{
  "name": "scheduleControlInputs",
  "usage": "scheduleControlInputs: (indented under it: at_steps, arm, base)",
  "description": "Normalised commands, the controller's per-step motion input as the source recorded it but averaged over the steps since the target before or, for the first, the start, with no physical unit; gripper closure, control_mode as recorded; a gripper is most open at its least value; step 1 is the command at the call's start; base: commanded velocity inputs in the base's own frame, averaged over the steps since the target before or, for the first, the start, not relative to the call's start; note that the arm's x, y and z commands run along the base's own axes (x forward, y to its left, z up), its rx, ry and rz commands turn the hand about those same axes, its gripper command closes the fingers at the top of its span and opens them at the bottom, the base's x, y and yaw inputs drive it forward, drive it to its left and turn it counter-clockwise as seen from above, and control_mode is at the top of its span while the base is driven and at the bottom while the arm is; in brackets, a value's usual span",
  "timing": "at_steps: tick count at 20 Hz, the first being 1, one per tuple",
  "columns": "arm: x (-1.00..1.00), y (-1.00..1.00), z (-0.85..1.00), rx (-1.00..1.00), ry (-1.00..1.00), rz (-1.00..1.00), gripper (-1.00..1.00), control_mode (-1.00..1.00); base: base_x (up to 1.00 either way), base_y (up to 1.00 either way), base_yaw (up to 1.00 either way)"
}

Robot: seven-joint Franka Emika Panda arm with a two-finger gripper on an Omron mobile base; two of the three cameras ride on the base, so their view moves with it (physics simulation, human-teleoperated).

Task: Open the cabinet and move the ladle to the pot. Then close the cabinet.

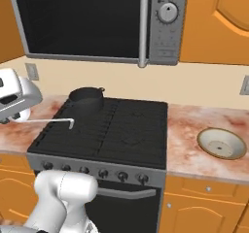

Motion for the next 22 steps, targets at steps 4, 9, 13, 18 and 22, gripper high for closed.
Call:
scheduleControlInputs:
  at_steps: [4, 9, 13, 18, 22]
  arm:
    - [0.00, 0.00, 0.00, 0.00, 0.00, 0.00, 1.00, 1.00]
    - [0.00, 0.00, 0.00, 0.00, 0.00, 0.00, 1.00, 1.00]
    - [0.00, 0.00, 0.00, 0.00, 0.00, 0.00, 1.00, 1.00]
    - [0.34, 0.03, -0.20, 0.13, 0.08, 0.00, 1.00, -1.00]
    - [0.39, 0.00, -0.32, 0.15, 0.09, 0.01, 1.00, -1.00]
  base:
    - [0.73, 0.00, 0.00]
    - [0.54, 0.03, 0.00]
    - [0.33, 0.14, 0.00]
    - [0.00, 0.00, 0.00]
    - [0.00, 0.00, 0.00]
